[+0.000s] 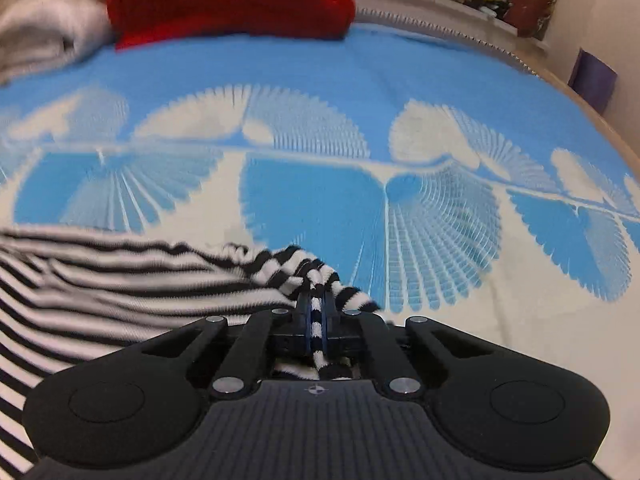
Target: Fold small clothes
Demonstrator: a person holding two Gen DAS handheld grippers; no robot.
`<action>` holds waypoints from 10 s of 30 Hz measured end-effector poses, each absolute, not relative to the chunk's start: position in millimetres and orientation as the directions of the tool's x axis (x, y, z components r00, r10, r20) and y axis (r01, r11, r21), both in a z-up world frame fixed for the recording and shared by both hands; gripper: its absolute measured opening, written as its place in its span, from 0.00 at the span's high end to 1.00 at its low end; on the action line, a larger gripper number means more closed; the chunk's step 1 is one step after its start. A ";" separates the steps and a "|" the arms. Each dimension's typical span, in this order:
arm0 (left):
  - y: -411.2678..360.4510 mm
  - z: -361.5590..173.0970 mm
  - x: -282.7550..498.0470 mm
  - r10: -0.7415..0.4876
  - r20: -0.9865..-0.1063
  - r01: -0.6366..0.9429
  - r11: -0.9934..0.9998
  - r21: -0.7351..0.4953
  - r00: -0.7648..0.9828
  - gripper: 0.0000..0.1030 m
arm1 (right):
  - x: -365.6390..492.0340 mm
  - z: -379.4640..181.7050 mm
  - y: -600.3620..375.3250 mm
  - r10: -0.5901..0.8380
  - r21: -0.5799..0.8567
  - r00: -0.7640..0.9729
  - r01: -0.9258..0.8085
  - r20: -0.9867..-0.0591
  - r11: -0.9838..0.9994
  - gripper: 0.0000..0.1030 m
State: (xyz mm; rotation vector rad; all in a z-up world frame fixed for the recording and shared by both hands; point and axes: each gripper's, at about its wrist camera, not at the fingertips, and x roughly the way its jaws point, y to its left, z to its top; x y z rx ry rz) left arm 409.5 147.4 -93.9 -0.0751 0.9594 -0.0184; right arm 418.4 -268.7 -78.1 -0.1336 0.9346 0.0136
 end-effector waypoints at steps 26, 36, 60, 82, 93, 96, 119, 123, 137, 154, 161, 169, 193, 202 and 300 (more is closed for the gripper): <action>228.7 -43.0 252.9 -0.176 -0.888 -0.173 0.947 -0.271 0.425 0.47 | 282.1 -34.1 -384.1 0.181 0.292 0.399 0.238 -0.899 0.926 0.65; 215.5 -66.2 253.4 -0.193 -0.923 -0.056 0.973 -0.223 0.335 0.99 | 266.8 -49.3 -377.6 0.123 0.199 0.331 0.207 -0.936 0.958 0.68; 212.9 -20.9 225.1 -0.243 -0.831 -0.017 0.957 -0.290 0.500 0.93 | 249.7 -19.1 -371.7 -0.062 0.037 0.461 0.205 -0.885 0.978 0.94; 175.5 -69.2 253.7 -0.039 -0.964 -0.088 0.994 -0.064 0.264 0.50 | 256.4 -25.8 -359.7 0.049 0.086 0.431 0.066 -0.901 0.994 0.75; 176.6 -40.5 227.0 -0.011 -0.926 -0.069 0.997 -0.040 0.377 0.46 | 254.7 -23.3 -348.0 -0.072 -0.047 0.439 0.067 -0.896 0.997 0.57; 176.8 -41.5 230.3 -0.010 -0.921 -0.075 0.996 -0.043 0.389 0.46 | 245.0 1.4 -349.2 -0.100 -0.061 0.538 0.090 -0.837 0.994 0.57; 180.0 -33.3 145.6 -0.132 -0.774 -0.270 0.890 -0.368 0.619 0.82 | 195.5 35.4 -363.1 -0.062 -0.039 0.696 0.048 -0.715 0.998 0.56; 191.6 -62.5 144.4 -0.192 -0.790 -0.408 0.771 -0.488 0.582 0.39 | 202.3 32.0 -366.4 -0.036 -0.013 0.689 0.039 -0.723 0.999 0.56; 195.8 -90.4 174.4 -0.150 -0.791 -0.499 0.702 -0.508 0.594 0.39 | 219.0 21.4 -357.0 -0.054 -0.052 0.673 0.023 -0.738 0.998 0.56; 201.7 -71.4 175.9 -0.148 -0.765 -0.411 0.771 -0.486 0.626 0.89 | 238.3 25.1 -332.3 -0.112 -0.076 0.691 0.082 -0.714 0.994 0.56; 217.6 -62.3 166.6 -0.159 -0.780 -0.410 0.777 -0.477 0.606 0.90 | 249.2 51.2 -318.4 -0.075 -0.001 0.746 0.100 -0.661 0.995 0.56; 235.0 -52.9 147.5 -0.035 -0.811 -0.462 0.807 -0.368 0.584 0.89 | 264.7 39.2 -308.6 -0.101 0.015 0.732 0.150 -0.673 0.989 0.56; 242.7 -74.7 154.9 0.013 -0.844 -0.603 0.706 -0.372 0.536 0.84 | 227.4 46.4 -381.7 -0.121 0.078 0.736 0.230 -0.667 0.970 0.56; 179.2 -25.1 176.0 0.066 -0.757 -0.474 0.814 -0.336 0.650 0.89 | 218.8 47.8 -388.0 -0.118 0.083 0.744 0.228 -0.658 0.970 0.56; -16.0 -4.2 239.3 -0.464 -0.788 0.275 0.884 -0.379 0.404 0.18 | 222.4 6.4 -378.6 0.494 0.506 0.480 -0.115 -0.725 0.855 0.99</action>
